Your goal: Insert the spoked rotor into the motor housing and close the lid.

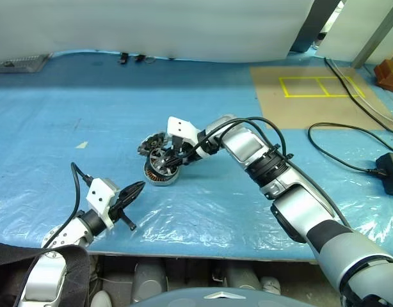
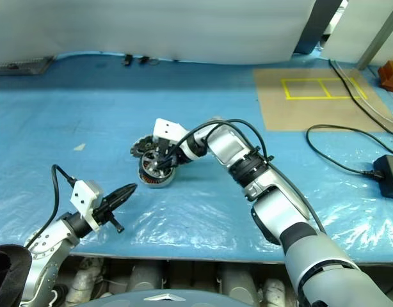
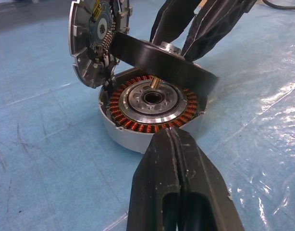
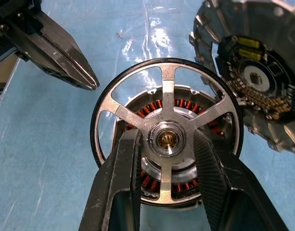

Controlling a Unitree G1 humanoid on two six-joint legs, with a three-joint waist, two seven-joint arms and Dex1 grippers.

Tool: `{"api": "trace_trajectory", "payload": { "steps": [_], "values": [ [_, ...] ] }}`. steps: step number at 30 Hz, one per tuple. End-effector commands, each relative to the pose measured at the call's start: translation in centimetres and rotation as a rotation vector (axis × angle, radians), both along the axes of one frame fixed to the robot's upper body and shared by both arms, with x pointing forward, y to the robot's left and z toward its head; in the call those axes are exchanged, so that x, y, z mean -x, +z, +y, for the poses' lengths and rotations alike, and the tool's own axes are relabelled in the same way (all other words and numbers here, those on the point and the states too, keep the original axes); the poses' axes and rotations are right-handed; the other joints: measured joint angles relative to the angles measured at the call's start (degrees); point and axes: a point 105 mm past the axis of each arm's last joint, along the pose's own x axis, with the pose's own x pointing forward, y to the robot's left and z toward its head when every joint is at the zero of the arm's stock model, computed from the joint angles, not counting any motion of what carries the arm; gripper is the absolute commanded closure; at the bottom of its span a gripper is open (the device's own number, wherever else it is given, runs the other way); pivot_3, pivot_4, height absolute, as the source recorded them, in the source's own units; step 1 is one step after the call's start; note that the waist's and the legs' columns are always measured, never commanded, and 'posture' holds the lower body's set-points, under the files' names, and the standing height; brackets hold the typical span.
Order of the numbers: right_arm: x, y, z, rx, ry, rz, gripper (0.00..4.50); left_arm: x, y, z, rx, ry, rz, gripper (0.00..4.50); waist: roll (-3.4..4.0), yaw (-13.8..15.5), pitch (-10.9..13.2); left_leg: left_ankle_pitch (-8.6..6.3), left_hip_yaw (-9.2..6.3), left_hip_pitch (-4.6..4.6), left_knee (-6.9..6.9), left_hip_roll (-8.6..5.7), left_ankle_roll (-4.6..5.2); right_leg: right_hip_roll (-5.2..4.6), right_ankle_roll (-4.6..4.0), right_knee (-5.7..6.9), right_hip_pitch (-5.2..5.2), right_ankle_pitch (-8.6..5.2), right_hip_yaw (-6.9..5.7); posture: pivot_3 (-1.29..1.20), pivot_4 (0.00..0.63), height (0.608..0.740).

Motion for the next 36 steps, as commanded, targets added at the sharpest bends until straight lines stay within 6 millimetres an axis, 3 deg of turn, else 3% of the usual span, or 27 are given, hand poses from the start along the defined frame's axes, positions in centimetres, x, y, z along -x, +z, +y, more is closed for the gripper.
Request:
{"api": "trace_trajectory", "payload": {
  "steps": [1, 36],
  "values": [
    [0.0, 1.3, 0.7, -0.029, 0.028, -0.041, 3.26, 0.1, 0.9, -0.3, 0.000, -0.012, -0.042, 4.50, 0.00, 0.01, 0.00, 0.00, 0.00, 0.00, 0.00, 0.00, 0.00, 0.00, 0.00, 0.00, 0.00, 0.00, 0.00, 0.00, 0.150, 0.740],
    [0.5, -1.8, 0.1, 0.079, 0.059, -0.116, 3.26, 0.0, 0.7, -0.8, 0.000, -0.031, -0.022, 4.50, -0.01, -0.03, -0.01, 0.00, 0.00, 0.14, 0.08, 0.00, 0.00, 0.00, 0.00, 0.15, 0.13, 0.00, 0.03, 0.00, 0.150, 0.740]
  ]
}}
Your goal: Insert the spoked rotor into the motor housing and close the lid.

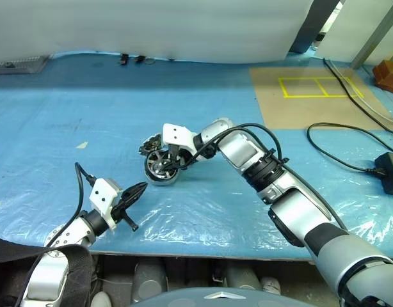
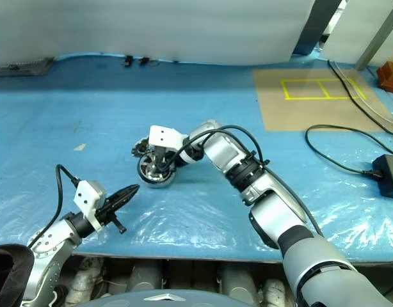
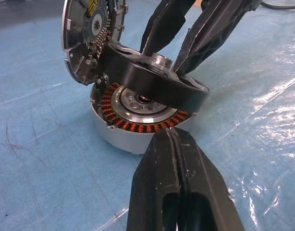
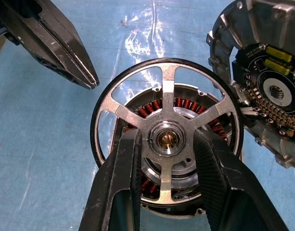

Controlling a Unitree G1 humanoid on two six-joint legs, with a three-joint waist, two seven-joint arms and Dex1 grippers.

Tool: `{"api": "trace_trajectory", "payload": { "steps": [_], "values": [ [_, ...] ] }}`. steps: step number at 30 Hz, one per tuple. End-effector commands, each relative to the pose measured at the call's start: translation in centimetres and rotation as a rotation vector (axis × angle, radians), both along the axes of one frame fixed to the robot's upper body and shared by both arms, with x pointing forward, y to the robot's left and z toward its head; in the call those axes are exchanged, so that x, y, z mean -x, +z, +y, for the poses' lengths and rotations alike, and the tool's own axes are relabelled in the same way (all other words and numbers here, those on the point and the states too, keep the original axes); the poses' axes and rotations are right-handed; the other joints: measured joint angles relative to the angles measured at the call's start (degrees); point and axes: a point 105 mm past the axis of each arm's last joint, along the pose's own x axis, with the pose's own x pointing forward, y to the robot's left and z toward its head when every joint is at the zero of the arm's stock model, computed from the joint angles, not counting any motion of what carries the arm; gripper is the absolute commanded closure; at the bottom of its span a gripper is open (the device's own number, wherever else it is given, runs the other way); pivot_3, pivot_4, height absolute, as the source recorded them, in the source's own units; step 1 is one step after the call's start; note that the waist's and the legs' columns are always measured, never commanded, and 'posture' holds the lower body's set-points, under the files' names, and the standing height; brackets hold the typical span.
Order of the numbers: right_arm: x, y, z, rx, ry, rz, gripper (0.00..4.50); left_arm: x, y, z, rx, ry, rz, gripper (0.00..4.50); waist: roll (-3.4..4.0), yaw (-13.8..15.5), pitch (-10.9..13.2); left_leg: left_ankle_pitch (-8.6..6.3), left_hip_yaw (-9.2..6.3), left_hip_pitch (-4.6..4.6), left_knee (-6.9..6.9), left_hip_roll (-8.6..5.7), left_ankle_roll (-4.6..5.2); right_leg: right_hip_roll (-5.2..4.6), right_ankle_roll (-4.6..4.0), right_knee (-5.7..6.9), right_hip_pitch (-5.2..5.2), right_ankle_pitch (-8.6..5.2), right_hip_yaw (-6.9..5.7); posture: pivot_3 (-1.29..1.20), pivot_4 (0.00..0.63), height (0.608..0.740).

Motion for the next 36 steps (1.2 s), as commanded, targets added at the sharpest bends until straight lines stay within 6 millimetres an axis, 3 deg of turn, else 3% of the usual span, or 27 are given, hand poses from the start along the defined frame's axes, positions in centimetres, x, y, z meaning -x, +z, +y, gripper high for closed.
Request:
{"api": "trace_trajectory", "payload": {
  "steps": [1, 14, 36],
  "values": [
    [0.2, -0.9, -0.1, 0.035, 0.007, -0.012, 3.26, 0.0, 0.9, -0.3, -0.002, -0.017, -0.035, 4.50, 0.00, -0.01, 0.00, 0.00, 0.00, 0.00, 0.00, 0.00, 0.00, 0.00, 0.00, 0.00, 0.01, 0.00, 0.00, 0.00, 0.150, 0.740],
    [0.5, 1.0, 1.0, -0.021, 0.024, -0.042, 3.26, -0.2, 0.9, -0.5, -0.004, -0.026, -0.032, 4.50, 0.00, -0.01, 0.00, 0.00, 0.00, 0.05, 0.04, 0.00, 0.00, 0.00, 0.00, 0.06, 0.03, 0.00, 0.01, 0.00, 0.150, 0.740],
    [-0.5, 3.2, 1.0, -0.041, 0.015, -0.108, 3.26, -0.5, 0.8, -0.7, -0.002, -0.023, -0.036, 4.50, 0.00, 0.00, 0.01, 0.00, 0.00, -0.04, 0.04, 0.00, 0.00, 0.00, 0.00, 0.05, -0.07, 0.00, 0.01, 0.00, 0.150, 0.740]
  ]
}}
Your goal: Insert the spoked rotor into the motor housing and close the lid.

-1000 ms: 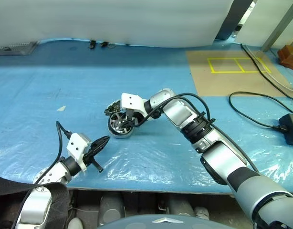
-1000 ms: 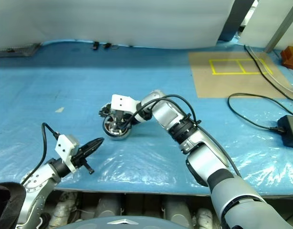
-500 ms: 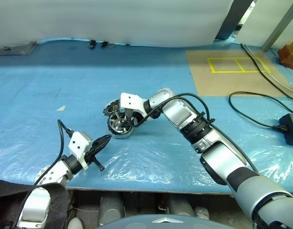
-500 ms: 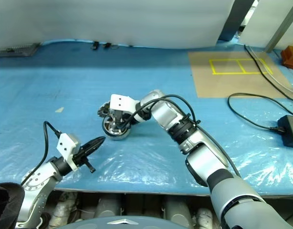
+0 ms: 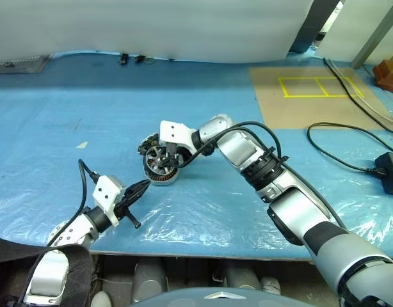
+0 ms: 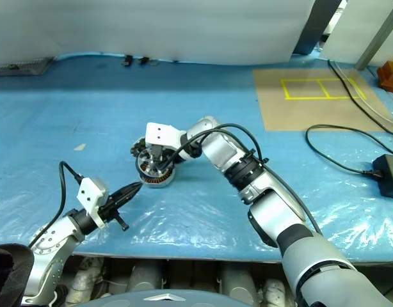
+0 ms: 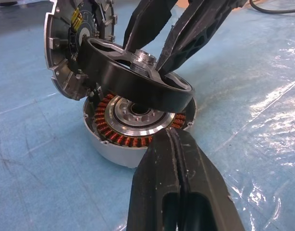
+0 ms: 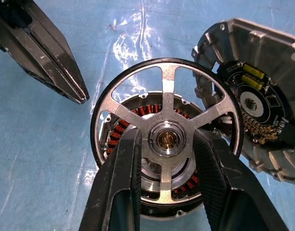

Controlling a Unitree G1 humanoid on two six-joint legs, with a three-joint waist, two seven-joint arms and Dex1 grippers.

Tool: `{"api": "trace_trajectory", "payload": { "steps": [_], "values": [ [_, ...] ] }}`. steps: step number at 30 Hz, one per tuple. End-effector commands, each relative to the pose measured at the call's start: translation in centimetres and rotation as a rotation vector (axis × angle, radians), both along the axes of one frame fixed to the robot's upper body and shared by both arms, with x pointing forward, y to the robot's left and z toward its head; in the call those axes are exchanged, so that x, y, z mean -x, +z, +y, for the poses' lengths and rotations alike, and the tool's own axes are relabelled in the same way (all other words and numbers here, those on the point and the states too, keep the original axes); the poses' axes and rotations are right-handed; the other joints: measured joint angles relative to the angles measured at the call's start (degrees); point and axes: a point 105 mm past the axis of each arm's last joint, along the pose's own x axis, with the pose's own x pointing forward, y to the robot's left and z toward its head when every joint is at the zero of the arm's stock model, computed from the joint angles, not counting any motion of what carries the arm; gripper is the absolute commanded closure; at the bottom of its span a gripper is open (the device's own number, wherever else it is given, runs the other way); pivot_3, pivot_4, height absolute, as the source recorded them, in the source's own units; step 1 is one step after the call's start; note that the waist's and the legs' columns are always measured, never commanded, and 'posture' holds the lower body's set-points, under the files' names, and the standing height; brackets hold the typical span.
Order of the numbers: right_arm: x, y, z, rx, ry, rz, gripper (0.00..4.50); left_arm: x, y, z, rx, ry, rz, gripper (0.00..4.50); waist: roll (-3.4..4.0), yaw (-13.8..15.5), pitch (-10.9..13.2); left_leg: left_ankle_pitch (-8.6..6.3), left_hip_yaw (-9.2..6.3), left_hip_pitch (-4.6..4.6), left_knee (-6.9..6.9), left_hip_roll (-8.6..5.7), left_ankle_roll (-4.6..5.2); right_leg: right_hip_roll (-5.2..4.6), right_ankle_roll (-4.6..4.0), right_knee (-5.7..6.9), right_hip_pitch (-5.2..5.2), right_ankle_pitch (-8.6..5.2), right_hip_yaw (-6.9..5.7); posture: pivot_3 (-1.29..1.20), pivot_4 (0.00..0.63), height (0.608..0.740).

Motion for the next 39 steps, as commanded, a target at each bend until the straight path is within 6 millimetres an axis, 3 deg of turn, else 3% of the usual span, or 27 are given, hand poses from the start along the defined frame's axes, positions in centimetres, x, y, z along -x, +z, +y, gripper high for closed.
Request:
{"api": "trace_trajectory", "payload": {
  "steps": [1, 24, 32, 38, 39],
  "values": [
    [-0.2, 1.8, 0.4, -0.030, 0.021, -0.044, 3.26, 0.0, 0.4, -0.1, -0.003, -0.001, -0.017, 4.50, 0.00, 0.00, 0.00, 0.00, 0.00, 0.00, 0.00, 0.00, 0.00, 0.00, 0.00, 0.00, 0.00, 0.00, 0.00, 0.00, 0.150, 0.740],
    [0.1, 0.2, -0.6, 0.039, 0.053, -0.046, 3.26, -0.2, 0.3, 0.0, -0.009, -0.005, -0.015, 4.50, 0.00, 0.02, 0.00, 0.00, 0.00, 0.00, 0.01, 0.00, 0.00, 0.00, 0.00, 0.00, 0.00, 0.00, 0.00, 0.00, 0.150, 0.740],
    [0.0, 0.9, -0.1, -0.005, 0.040, -0.047, 0.59, -0.2, 0.2, 0.0, -0.010, -0.005, -0.013, 4.50, 0.00, -0.01, 0.00, 0.00, 0.00, 0.00, 0.03, 0.00, 0.01, 0.00, 0.00, 0.01, 0.00, 0.00, 0.00, 0.00, 0.150, 0.740],
    [-0.1, 2.5, 0.4, -0.098, 0.010, 0.002, 0.59, -0.2, 0.2, 0.0, -0.010, -0.006, -0.011, 4.50, 0.00, 0.02, 0.00, 0.00, 0.00, 0.00, 0.03, 0.00, 0.00, 0.00, 0.00, 0.01, 0.00, 0.00, 0.00, 0.00, 0.150, 0.740],
    [-0.1, 2.6, 0.4, -0.112, 0.002, 0.017, 0.99, -0.2, 0.2, 0.0, -0.010, -0.006, -0.011, 4.50, 0.00, 0.02, 0.00, 0.00, 0.00, 0.00, 0.03, 0.00, 0.01, 0.00, 0.00, 0.02, 0.00, 0.00, 0.00, 0.00, 0.150, 0.740]
  ]
}}
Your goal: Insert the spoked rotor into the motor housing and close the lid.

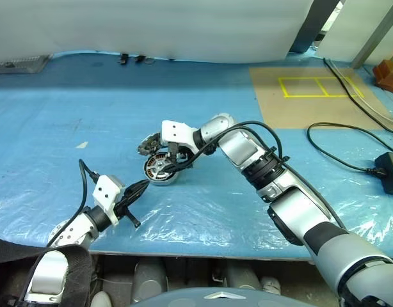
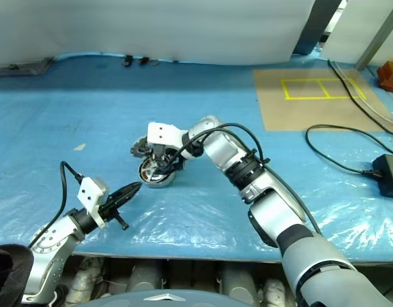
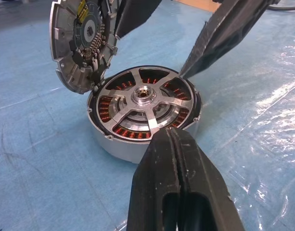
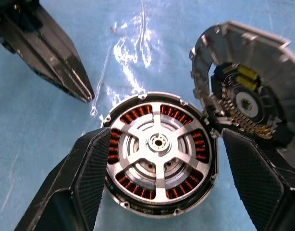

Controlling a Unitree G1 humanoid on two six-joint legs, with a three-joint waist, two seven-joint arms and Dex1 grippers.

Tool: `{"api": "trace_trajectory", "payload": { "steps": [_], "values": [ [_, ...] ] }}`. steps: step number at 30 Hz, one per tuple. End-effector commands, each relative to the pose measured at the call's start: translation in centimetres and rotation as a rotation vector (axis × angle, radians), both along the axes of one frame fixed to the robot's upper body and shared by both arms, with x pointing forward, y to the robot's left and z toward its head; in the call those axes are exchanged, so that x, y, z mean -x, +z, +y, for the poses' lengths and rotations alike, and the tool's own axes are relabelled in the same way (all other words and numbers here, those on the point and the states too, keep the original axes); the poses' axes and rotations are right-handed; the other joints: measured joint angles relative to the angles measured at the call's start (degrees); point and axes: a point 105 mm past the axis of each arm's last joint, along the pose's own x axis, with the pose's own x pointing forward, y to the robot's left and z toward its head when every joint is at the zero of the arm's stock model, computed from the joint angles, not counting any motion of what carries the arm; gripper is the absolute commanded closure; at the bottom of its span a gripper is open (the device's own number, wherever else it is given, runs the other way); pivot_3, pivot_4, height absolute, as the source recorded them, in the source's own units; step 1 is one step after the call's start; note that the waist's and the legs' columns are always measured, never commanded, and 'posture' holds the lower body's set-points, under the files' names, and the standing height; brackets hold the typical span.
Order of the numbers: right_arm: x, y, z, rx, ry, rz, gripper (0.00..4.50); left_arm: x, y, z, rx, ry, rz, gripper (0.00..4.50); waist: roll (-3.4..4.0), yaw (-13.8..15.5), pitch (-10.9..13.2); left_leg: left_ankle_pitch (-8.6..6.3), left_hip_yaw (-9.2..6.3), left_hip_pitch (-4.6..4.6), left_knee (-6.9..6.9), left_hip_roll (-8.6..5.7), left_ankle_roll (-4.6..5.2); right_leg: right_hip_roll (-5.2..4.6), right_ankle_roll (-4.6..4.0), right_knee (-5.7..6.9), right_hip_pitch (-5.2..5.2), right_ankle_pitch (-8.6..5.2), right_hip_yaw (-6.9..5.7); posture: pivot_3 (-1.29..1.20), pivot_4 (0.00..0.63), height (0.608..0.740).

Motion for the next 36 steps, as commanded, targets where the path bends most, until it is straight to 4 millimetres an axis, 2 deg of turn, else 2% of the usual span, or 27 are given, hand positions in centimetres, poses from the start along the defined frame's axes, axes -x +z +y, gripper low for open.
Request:
{"api": "trace_trajectory", "payload": {
  "steps": [1, 4, 10, 17, 20, 30, 36],
  "values": [
    [0.2, 2.1, 0.6, -0.087, 0.000, 0.013, 1.23, 0.0, 0.6, -0.2, -0.009, -0.014, -0.023, 4.50, 0.00, 0.01, 0.00, 0.00, 0.00, 0.00, 0.00, 0.00, 0.00, 0.00, 0.00, 0.00, 0.00, 0.00, 0.00, 0.00, 0.150, 0.740],
    [0.3, 1.7, 0.3, -0.091, -0.018, 0.044, 2.19, -0.1, 0.6, -0.3, -0.009, -0.015, -0.025, 4.50, 0.00, 0.02, 0.00, 0.00, 0.00, 0.00, 0.00, 0.00, 0.00, 0.00, 0.00, 0.00, 0.00, 0.00, 0.00, 0.00, 0.150, 0.740],
    [0.3, 0.8, -0.4, -0.163, -0.081, 0.099, 4.45, -0.2, 1.1, -0.3, 0.014, -0.011, -0.045, 4.50, 0.00, 0.07, 0.00, 0.00, 0.00, 0.00, -0.01, 0.00, -0.01, 0.00, 0.00, 0.00, 0.01, 0.00, 0.00, 0.00, 0.150, 0.740],
    [1.2, 0.3, -0.4, -0.319, -0.117, 0.145, 4.45, -0.3, 1.6, -0.3, 0.029, -0.006, -0.065, 4.50, 0.00, 0.03, 0.00, 0.00, 0.00, 0.01, -0.01, 0.00, -0.01, 0.00, 0.00, 0.00, 0.00, 0.00, 0.00, 0.00, 0.150, 0.740],
    [0.9, -0.2, -0.4, -0.350, -0.153, 0.142, 4.45, -0.4, 1.5, -0.3, 0.030, -0.007, -0.064, 4.50, 0.00, -0.01, 0.00, 0.00, 0.00, 0.01, -0.01, -0.01, -0.01, 0.00, 0.00, 0.00, 0.00, 0.00, 0.00, 0.00, 0.150, 0.740],
    [-0.5, -5.4, -0.6, -0.266, -0.243, 0.066, 4.45, -0.4, 1.4, -0.6, 0.038, -0.008, -0.061, 4.50, 0.00, -0.09, 0.00, 0.01, 0.00, 0.00, -0.01, -0.02, -0.02, -0.01, 0.01, -0.02, 0.01, 0.00, 0.00, 0.00, 0.150, 0.740],
    [-1.0, -5.5, -0.3, -0.313, -0.293, 0.115, 4.45, -0.2, 1.4, -0.5, 0.040, 0.000, -0.063, 4.50, 0.00, -0.13, 0.00, 0.00, 0.01, 0.05, -0.03, -0.01, -0.01, -0.01, 0.00, -0.01, 0.14, -0.01, 0.01, 0.00, 0.150, 0.740]
  ]
}}
